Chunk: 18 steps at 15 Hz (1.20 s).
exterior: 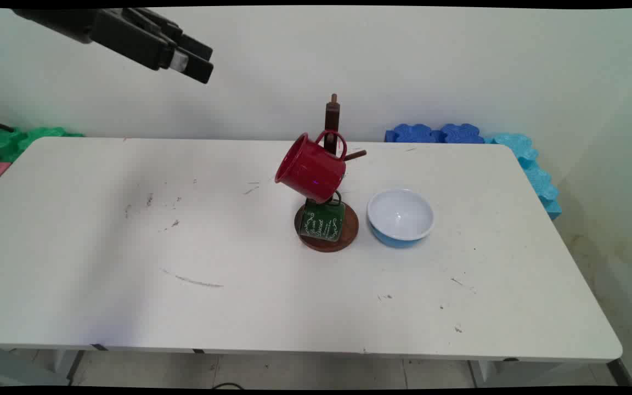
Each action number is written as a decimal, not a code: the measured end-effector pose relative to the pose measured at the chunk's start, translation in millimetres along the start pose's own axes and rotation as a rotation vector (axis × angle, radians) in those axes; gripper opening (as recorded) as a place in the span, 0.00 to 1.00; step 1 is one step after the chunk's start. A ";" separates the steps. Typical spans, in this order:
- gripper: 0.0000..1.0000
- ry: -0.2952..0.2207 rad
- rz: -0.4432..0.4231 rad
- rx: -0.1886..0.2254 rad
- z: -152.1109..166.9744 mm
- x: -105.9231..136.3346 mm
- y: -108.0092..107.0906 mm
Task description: Pick up the red mug from the rack
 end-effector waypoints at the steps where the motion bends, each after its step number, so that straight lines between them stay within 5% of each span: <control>1: 1.00 -0.004 -0.010 0.001 1.9 0.2 0.6; 18: 1.00 -0.056 -0.106 0.009 35.7 -4.6 2.0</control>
